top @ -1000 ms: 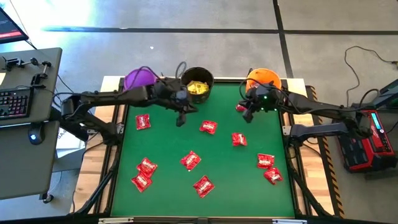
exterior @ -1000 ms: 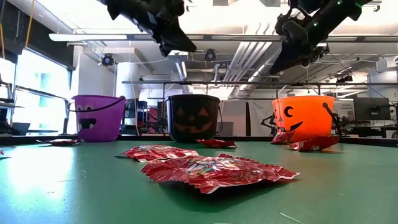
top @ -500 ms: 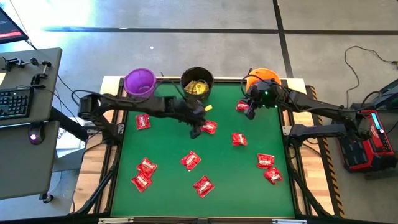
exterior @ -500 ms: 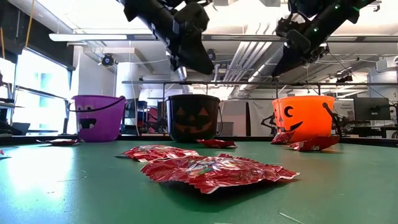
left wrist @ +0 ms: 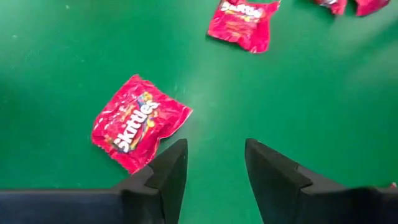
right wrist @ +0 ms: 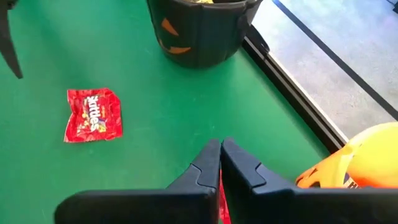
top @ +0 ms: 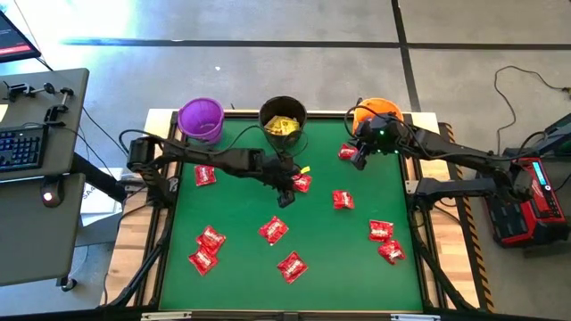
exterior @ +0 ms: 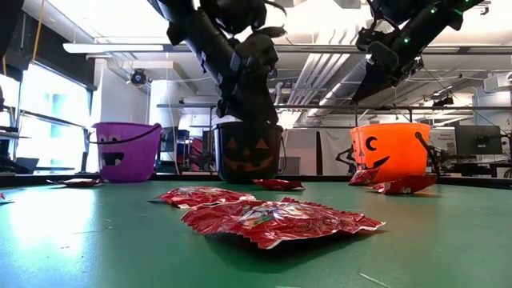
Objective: Sort candy by brand, put in halloween buckets
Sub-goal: Put the red candy pack into the violet bucket
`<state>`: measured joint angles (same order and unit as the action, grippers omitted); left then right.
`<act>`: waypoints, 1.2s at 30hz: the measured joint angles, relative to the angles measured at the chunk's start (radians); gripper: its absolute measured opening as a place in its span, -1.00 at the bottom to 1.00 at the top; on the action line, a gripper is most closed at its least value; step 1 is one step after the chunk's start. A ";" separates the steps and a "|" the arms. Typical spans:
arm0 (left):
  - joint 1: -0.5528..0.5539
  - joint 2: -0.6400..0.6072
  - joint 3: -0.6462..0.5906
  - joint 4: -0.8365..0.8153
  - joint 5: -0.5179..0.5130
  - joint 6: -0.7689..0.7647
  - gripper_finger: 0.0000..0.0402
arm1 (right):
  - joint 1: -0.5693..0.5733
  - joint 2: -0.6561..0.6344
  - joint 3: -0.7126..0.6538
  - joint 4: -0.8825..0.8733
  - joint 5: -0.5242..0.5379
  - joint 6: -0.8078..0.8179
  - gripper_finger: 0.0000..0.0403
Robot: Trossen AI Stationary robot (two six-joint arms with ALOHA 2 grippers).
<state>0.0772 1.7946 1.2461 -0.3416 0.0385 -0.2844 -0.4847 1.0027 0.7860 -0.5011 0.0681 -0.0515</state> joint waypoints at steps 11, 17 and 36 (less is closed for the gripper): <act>-0.020 0.019 -0.003 -0.003 -0.182 0.052 -0.04 | 0.000 0.000 0.000 0.000 0.000 0.015 -1.00; -0.047 0.043 -0.033 0.012 -0.292 0.261 0.03 | 0.000 0.000 0.000 0.001 0.000 0.001 -1.00; -0.017 0.217 -0.034 0.095 -0.287 0.298 -0.01 | 0.000 0.001 0.002 0.002 0.000 0.007 -1.00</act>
<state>0.0600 2.0112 1.2121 -0.2469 -0.2480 0.0138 -0.4847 1.0035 0.7879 -0.4988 0.0685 -0.0441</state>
